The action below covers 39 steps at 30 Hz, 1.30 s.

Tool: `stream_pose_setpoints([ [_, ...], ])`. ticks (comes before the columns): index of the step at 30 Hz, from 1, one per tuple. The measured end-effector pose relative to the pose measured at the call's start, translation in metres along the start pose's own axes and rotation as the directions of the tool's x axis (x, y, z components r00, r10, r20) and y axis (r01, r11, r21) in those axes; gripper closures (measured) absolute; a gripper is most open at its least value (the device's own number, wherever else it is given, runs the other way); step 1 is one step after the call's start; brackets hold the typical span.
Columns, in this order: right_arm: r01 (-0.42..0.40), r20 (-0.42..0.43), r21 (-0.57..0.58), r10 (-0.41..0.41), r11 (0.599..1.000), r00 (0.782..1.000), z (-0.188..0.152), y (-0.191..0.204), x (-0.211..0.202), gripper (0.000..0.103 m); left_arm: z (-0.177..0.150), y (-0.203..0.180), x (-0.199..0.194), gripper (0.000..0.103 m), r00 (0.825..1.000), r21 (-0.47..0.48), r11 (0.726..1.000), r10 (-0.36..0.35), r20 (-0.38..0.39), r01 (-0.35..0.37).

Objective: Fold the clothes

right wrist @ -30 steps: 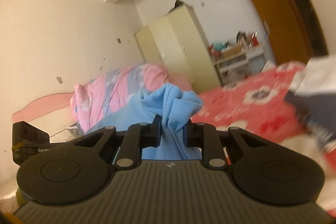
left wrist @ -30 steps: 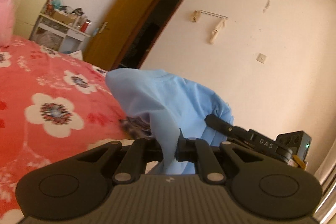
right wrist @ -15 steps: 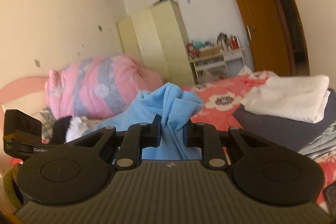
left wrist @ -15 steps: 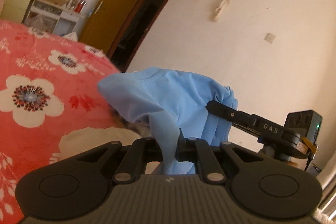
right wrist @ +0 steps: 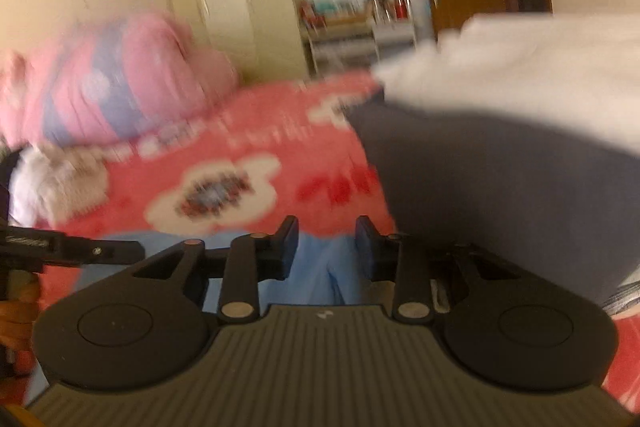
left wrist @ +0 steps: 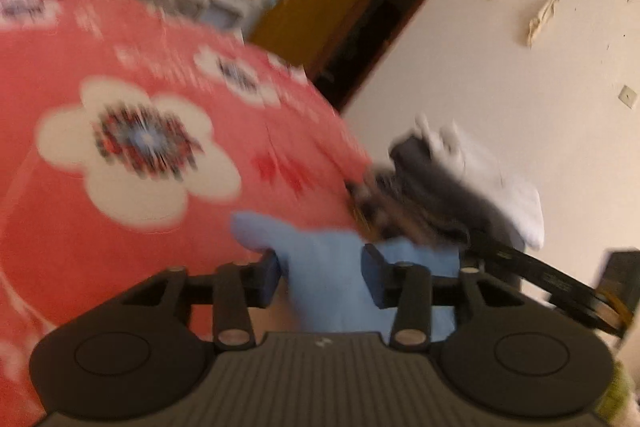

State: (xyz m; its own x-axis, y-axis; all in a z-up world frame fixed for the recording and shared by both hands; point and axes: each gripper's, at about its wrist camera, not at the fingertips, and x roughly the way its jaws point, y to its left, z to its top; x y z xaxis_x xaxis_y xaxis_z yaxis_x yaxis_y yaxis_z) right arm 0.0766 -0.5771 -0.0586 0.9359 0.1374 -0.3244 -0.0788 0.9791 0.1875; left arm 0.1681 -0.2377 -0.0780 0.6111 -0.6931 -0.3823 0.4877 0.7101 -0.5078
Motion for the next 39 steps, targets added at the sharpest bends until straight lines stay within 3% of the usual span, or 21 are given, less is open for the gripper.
stream_pose_setpoints([
  [3, -0.007, 0.054, -0.035, 0.009, 0.999, 0.999, 0.011, 0.007, -0.022, 0.067, 0.005, -0.012, -0.019, 0.059, 0.999, 0.059, 0.998, 0.004, 0.055, -0.007],
  [5, -0.039, 0.054, -0.072, 0.043, 0.997, 0.998, 0.017, 0.014, -0.029, 0.073, 0.004, -0.027, -0.018, 0.059, 0.999, 0.126, 0.992, -0.026, 0.022, 0.023],
  [7, -0.109, -0.024, -0.137, 0.107, 0.985, 0.994, 0.015, 0.023, -0.015, 0.084, -0.002, -0.04, -0.006, 0.059, 0.999, 0.187, 0.981, -0.035, -0.033, 0.04],
  [9, -0.152, -0.119, -0.182, 0.131, 0.972, 0.984, 0.007, 0.028, 0.012, 0.092, -0.01, -0.044, 0.014, 0.059, 0.997, 0.23, 0.973, 0.01, -0.071, 0.007],
  [11, -0.107, -0.199, -0.213, 0.064, 0.971, 0.978, -0.004, 0.023, 0.04, 0.094, -0.016, -0.036, 0.035, 0.063, 0.994, 0.235, 0.971, 0.073, -0.086, -0.051],
  [13, 0.011, -0.224, -0.223, -0.062, 0.975, 0.973, -0.012, 0.008, 0.058, 0.102, -0.016, -0.025, 0.043, 0.053, 0.991, 0.21, 0.975, 0.095, -0.091, -0.074],
  [15, 0.101, -0.22, -0.222, -0.15, 0.97, 0.964, -0.017, -0.003, 0.065, 0.103, -0.011, -0.021, 0.037, 0.052, 0.992, 0.193, 0.979, 0.09, -0.088, -0.071],
  [18, 0.15, -0.137, -0.24, -0.187, 0.959, 0.973, -0.014, 0.004, 0.036, 0.102, -0.004, -0.021, 0.022, 0.056, 0.993, 0.199, 0.977, 0.096, -0.067, -0.081],
  [22, 0.166, -0.036, -0.222, -0.179, 0.961, 0.983, -0.007, 0.019, -0.031, 0.1, -0.002, -0.032, -0.018, 0.056, 0.997, 0.226, 0.974, 0.041, -0.068, -0.025],
  [26, 0.012, -0.043, -0.212, -0.022, 0.977, 0.999, -0.024, 0.041, -0.092, 0.099, -0.023, -0.065, -0.047, 0.055, 0.987, 0.333, 0.941, -0.008, -0.159, 0.062],
  [29, -0.072, -0.087, -0.201, 0.056, 0.977, 0.995, -0.053, 0.052, -0.116, 0.1, -0.053, -0.081, -0.05, 0.054, 0.965, 0.359, 0.925, -0.03, -0.259, 0.125],
  [30, -0.053, -0.108, -0.185, 0.033, 0.981, 0.994, -0.064, 0.051, -0.118, 0.1, -0.062, -0.082, -0.046, 0.055, 0.96, 0.366, 0.923, -0.009, -0.281, 0.116],
  [32, 0.061, -0.148, -0.108, -0.077, 0.992, 0.986, -0.085, 0.036, -0.116, 0.1, -0.069, -0.085, -0.048, 0.056, 0.968, 0.398, 0.915, 0.033, -0.25, 0.072],
  [35, 0.238, -0.091, 0.092, -0.23, 0.967, 0.969, -0.095, 0.019, -0.139, 0.095, -0.062, -0.092, -0.072, 0.051, 0.984, 0.4, 0.916, 0.039, -0.172, 0.034],
  [37, 0.275, -0.029, 0.144, -0.274, 0.951, 0.961, -0.097, 0.029, -0.164, 0.093, -0.06, -0.097, -0.094, 0.046, 0.99, 0.397, 0.917, 0.029, -0.137, 0.028],
  [39, 0.308, -0.028, 0.142, -0.307, 0.941, 0.951, -0.104, 0.05, -0.183, 0.093, -0.064, -0.103, -0.112, 0.043, 0.99, 0.411, 0.912, 0.041, -0.132, 0.017],
])
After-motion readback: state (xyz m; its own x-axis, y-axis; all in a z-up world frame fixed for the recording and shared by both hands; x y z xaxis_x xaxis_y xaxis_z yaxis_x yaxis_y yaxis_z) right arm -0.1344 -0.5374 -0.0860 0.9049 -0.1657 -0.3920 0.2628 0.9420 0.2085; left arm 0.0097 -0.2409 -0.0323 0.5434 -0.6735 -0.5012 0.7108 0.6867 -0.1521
